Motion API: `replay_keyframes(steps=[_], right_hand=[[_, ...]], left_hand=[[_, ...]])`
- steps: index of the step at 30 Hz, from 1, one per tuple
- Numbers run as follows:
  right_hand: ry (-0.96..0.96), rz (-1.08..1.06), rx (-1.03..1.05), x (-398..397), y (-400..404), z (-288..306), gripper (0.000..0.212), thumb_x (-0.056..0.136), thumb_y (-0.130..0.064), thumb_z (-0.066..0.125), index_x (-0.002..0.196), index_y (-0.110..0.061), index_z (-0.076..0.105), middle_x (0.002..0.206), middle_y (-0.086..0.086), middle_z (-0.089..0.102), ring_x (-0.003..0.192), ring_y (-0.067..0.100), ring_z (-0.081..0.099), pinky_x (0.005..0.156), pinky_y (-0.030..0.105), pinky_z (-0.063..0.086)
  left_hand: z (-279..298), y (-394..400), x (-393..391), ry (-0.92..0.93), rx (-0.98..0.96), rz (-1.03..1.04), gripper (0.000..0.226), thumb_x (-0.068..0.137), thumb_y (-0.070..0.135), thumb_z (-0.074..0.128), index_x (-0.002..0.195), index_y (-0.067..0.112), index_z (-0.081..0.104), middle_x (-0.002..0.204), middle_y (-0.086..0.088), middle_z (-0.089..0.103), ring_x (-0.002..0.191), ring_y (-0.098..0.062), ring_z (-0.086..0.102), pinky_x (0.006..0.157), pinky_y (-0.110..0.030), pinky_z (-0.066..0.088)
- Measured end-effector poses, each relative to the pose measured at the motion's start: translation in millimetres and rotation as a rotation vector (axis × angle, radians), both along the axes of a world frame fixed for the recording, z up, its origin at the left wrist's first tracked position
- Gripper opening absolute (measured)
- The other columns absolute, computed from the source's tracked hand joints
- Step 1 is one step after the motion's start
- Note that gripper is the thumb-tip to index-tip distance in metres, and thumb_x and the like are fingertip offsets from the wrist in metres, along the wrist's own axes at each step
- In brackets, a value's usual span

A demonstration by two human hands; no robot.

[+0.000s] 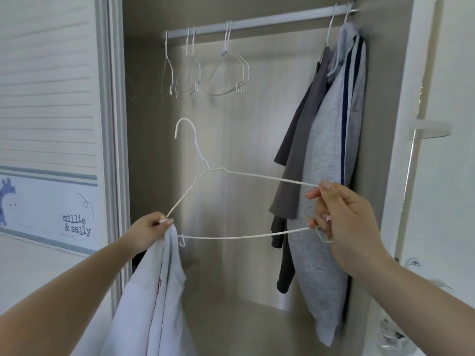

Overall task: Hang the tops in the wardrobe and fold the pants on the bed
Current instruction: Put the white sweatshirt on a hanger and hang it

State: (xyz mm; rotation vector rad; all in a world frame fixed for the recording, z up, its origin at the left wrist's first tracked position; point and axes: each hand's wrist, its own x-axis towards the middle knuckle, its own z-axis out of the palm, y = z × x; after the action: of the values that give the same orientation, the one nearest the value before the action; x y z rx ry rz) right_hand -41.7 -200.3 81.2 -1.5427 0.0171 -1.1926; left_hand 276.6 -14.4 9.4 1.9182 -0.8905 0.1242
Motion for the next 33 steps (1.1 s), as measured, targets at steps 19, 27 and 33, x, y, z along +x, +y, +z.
replay_keyframes(steps=[19, 27, 33], right_hand=[[0.006, 0.122, 0.157, 47.7, -4.2, -17.7, 0.041, 0.096, -0.029, 0.049, 0.060, -0.020, 0.066, 0.045, -0.005, 0.032, 0.036, 0.007, 0.027, 0.046, 0.020, 0.046], [0.158, 0.492, 0.180, 43.0, -31.8, -55.2, 0.037, 0.079, -0.038, 0.058, 0.112, -0.021, 0.062, 0.106, 0.004, 0.071, 0.100, 0.020, 0.066, 0.088, 0.037, 0.054], [0.617, 0.460, -0.042, 54.6, -8.7, -138.5, 0.050, 0.086, -0.011, 0.063, 0.126, -0.032, 0.042, 0.138, -0.005, 0.049, 0.128, 0.004, 0.045, 0.099, 0.020, 0.040]], left_hand=[[62.4, -6.0, -54.3, -0.187, -0.364, -0.114, 0.028, 0.096, 0.031, 0.052, 0.077, 0.011, 0.047, 0.074, -0.002, 0.047, 0.067, -0.009, 0.043, 0.065, -0.025, 0.037], [54.1, -10.5, -55.4, -0.251, -0.327, -0.126, 0.026, 0.097, 0.013, 0.051, 0.091, 0.033, 0.066, 0.083, 0.021, 0.063, 0.078, 0.009, 0.055, 0.073, -0.004, 0.038], [57.9, -12.4, -63.4, -0.214, -0.379, -0.161, 0.026, 0.098, 0.015, 0.050, 0.090, 0.033, 0.067, 0.085, 0.020, 0.063, 0.080, 0.013, 0.054, 0.075, -0.002, 0.037]])
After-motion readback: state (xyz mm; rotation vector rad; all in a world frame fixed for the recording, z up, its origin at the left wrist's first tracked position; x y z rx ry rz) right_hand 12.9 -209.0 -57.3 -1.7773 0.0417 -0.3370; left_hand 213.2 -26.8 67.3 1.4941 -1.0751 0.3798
